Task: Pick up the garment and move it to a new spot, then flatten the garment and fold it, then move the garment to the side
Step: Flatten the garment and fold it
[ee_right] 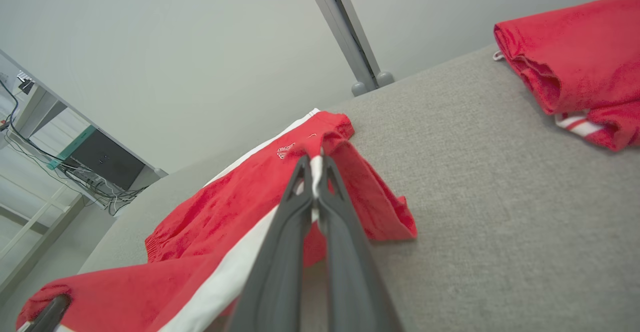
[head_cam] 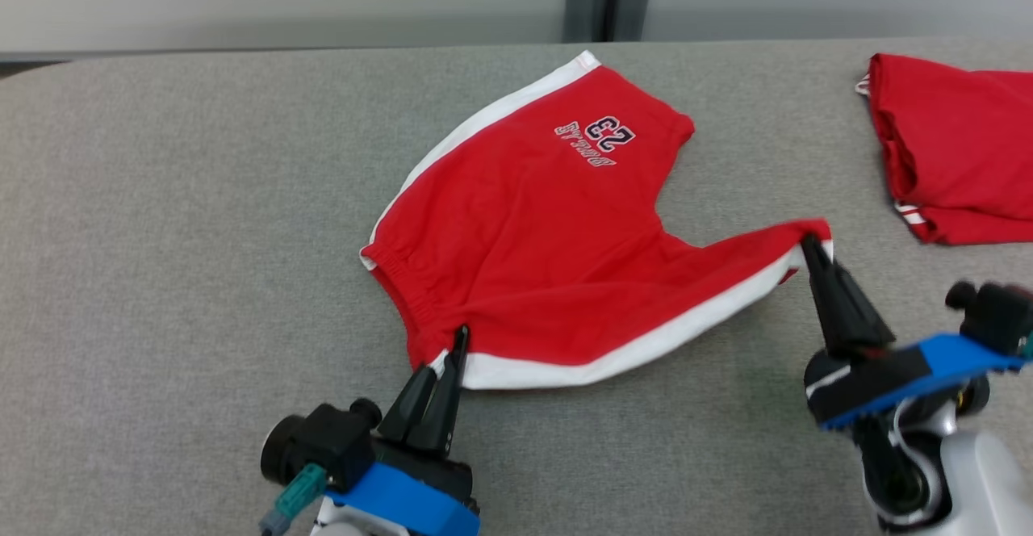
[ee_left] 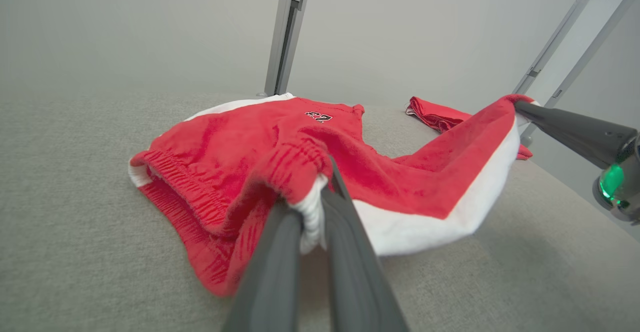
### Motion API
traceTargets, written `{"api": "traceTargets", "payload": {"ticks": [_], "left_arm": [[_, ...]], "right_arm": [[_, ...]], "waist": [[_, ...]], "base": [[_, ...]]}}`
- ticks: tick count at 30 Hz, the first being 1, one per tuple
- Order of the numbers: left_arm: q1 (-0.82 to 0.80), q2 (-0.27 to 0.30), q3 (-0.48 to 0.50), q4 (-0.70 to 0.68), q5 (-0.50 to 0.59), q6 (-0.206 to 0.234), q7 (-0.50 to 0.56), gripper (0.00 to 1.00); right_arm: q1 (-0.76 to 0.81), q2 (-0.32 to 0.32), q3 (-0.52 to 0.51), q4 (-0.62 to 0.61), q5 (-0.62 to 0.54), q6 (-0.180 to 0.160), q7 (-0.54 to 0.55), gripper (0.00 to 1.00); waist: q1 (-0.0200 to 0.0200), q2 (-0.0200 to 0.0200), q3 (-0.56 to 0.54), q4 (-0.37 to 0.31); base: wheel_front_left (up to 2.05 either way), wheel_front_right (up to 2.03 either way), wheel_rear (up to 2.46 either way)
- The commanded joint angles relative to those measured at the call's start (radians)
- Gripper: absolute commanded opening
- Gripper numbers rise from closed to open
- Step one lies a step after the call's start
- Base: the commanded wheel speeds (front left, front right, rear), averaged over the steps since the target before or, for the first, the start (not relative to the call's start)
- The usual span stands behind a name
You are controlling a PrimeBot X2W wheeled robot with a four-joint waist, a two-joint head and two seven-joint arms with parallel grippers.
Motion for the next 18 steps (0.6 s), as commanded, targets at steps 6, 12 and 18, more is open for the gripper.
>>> {"api": "traceTargets", "payload": {"ticks": [6, 12, 18], "left_arm": [[-0.097, -0.023, 0.02, 0.029, -0.007, -0.031, -0.005, 0.0], [-0.181, -0.045, 0.033, 0.064, -0.009, -0.051, -0.007, 0.0], [-0.266, -0.073, 0.064, 0.102, -0.012, -0.065, -0.006, 0.0]], "right_arm": [[-0.227, -0.042, 0.002, 0.116, -0.028, 0.001, 0.031, 0.0], [-0.43, -0.076, 0.014, 0.259, -0.052, 0.001, 0.042, 0.0], [-0.625, -0.087, 0.041, 0.415, -0.097, 0.001, 0.045, 0.0]], "waist": [[-0.0001, 0.0, 0.066, 0.057], [-0.0001, 0.0, 0.124, 0.105], [-0.0001, 0.0, 0.194, 0.137]], "base": [[0.0, 0.0, 0.0], [0.0, 0.0, 0.0], [0.0, 0.0, 0.0]]}}
